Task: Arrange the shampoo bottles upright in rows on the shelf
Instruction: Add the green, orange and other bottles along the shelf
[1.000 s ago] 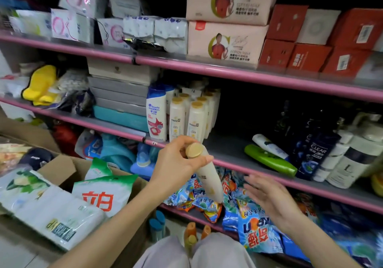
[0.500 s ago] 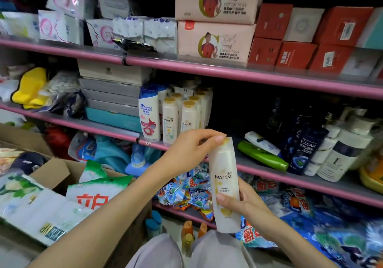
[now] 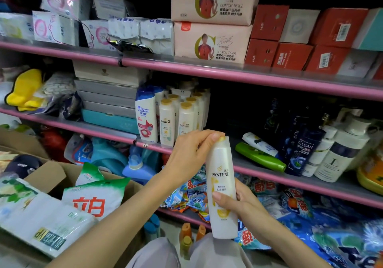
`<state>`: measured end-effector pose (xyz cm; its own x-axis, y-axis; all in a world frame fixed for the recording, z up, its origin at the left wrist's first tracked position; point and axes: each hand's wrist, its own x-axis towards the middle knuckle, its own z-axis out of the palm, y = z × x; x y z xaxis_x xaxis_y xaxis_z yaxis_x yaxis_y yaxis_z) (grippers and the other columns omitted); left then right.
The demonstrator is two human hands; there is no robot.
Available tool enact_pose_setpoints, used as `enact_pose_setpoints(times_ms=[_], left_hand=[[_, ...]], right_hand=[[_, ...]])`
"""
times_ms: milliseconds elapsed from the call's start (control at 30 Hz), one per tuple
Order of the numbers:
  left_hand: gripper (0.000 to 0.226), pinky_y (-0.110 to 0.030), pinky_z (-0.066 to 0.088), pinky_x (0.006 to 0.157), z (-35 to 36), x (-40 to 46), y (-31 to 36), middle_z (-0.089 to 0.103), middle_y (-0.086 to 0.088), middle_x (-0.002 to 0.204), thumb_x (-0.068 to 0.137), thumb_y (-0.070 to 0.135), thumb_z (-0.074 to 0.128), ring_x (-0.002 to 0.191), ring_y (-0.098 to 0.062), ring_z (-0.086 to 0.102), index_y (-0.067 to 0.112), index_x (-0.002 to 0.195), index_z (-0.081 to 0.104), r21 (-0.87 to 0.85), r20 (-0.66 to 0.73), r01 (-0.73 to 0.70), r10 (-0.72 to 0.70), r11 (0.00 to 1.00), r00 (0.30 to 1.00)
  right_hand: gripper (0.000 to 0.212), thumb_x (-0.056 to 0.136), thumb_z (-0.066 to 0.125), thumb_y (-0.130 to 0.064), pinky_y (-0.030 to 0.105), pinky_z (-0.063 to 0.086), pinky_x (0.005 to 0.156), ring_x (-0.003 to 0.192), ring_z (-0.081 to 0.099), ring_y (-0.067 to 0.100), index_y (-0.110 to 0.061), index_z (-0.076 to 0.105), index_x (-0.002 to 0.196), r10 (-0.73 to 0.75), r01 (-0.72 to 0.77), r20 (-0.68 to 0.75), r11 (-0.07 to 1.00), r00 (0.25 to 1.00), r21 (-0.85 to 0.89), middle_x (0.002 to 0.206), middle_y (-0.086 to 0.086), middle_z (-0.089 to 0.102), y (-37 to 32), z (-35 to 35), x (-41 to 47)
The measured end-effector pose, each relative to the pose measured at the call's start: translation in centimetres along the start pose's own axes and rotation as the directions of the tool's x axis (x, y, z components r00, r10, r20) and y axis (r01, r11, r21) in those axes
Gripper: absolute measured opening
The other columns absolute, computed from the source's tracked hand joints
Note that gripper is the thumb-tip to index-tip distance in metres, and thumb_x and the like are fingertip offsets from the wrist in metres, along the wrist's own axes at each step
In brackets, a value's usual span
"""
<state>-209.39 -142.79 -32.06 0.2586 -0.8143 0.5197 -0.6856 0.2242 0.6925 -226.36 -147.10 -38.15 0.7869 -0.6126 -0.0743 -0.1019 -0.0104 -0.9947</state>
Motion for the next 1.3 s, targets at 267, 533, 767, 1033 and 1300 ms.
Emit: enact_pose_setpoints(times_ms=[267,533,767,1033,1300], left_hand=[[0.027,-0.005,0.038,0.087,0.3,0.8,0.1,0.064,0.011,0.115,0.097,0.024,0.049,0.109,0.011,0.052,0.019,0.116,0.067,-0.084,0.008,-0.069,0.070,0.994,0.998],[0.028,-0.029,0.055,0.083,0.8,0.3,-1.6,0.053,0.024,0.114,0.090,0.038,0.060,0.105,0.000,0.056,0.045,0.115,0.053,-0.164,0.088,0.069,-0.055,0.984,0.995],[0.026,-0.033,0.052,0.088,1.2,1.4,-2.8,0.054,0.020,0.116,0.086,0.029,0.067,0.108,0.000,0.055,0.037,0.110,0.061,-0.194,-0.023,0.050,-0.056,0.980,0.998],[0.036,-0.030,0.047,0.098,2.1,4.0,-4.8,0.043,0.022,0.125,0.090,0.030,0.063,0.119,0.004,0.046,0.039,0.125,0.056,-0.160,-0.011,-0.046,0.045,0.986,0.999],[0.064,-0.024,0.032,0.102,5.1,3.9,-11.1,0.037,0.019,0.136,0.078,0.055,0.063,0.122,0.001,0.037,0.048,0.132,0.031,-0.277,-0.326,0.341,-0.422,0.898,0.846]], right_hand=[[0.057,0.070,0.076,-0.042,0.037,0.057,0.081,0.097,0.070,0.023,-0.023,0.056,0.120,-0.001,0.000,0.008,1.000,1.000,0.029,0.106,0.004,0.072,-0.3,-0.1,0.8],[0.047,0.076,0.071,-0.047,0.032,0.056,0.083,0.100,0.069,0.020,-0.034,0.057,0.120,0.017,-0.013,0.098,0.999,0.995,-0.040,0.109,0.001,0.071,-1.5,-1.1,1.6],[0.042,0.078,0.073,-0.043,0.036,0.054,0.090,0.100,0.067,0.007,-0.035,0.056,0.116,-0.012,0.020,0.025,0.945,1.000,-0.327,0.109,-0.012,0.070,-3.0,-2.7,4.6],[0.048,0.075,0.078,-0.030,0.034,0.056,0.086,0.100,0.069,0.014,-0.031,0.057,0.118,-0.096,0.100,0.025,0.960,0.995,-0.262,0.111,-0.005,0.071,-2.5,-4.2,9.0],[0.033,0.080,0.075,-0.023,0.010,0.052,0.065,0.082,0.067,-0.004,-0.031,0.055,0.104,-0.275,0.075,-0.415,0.897,0.867,-0.436,0.100,-0.014,0.068,-2.0,-8.9,19.5]])
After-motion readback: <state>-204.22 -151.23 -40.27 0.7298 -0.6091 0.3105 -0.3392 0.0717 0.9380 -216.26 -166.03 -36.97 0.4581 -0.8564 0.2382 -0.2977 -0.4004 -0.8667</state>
